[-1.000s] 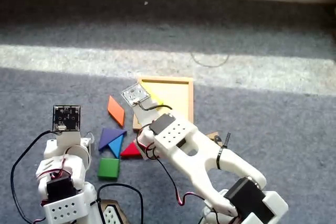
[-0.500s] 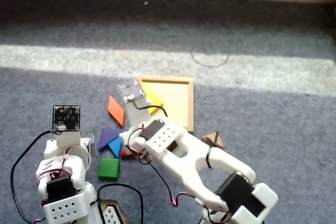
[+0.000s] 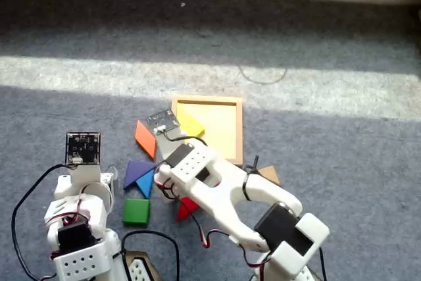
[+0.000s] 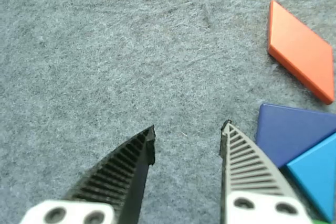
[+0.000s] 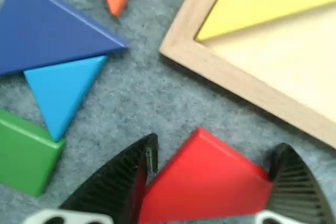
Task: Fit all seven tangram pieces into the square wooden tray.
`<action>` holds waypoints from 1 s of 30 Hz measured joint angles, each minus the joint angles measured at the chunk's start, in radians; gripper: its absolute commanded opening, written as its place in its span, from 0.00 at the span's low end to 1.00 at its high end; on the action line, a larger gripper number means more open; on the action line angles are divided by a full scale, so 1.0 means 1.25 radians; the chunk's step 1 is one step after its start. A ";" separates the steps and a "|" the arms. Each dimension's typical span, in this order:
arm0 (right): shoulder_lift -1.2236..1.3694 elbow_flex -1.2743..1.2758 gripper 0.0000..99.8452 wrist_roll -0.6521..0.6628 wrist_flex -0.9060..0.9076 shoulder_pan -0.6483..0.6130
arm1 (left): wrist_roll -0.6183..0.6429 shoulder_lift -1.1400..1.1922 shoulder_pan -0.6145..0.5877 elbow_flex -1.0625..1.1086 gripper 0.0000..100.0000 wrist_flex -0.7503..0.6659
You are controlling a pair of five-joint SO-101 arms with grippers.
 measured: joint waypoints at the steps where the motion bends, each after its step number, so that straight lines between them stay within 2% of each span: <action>1: 0.000 -0.001 0.33 0.000 0.010 0.000 | 0.000 0.000 0.000 0.000 0.22 0.000; 6: 0.000 -0.002 0.33 0.001 0.044 0.002 | 0.000 0.000 -0.004 0.000 0.22 0.000; 20: 0.000 0.004 0.32 0.001 0.107 0.139 | 0.000 0.000 -0.006 0.000 0.21 0.000; 30: -0.004 0.006 0.08 0.025 0.117 0.270 | 0.000 0.000 -0.006 0.000 0.21 0.000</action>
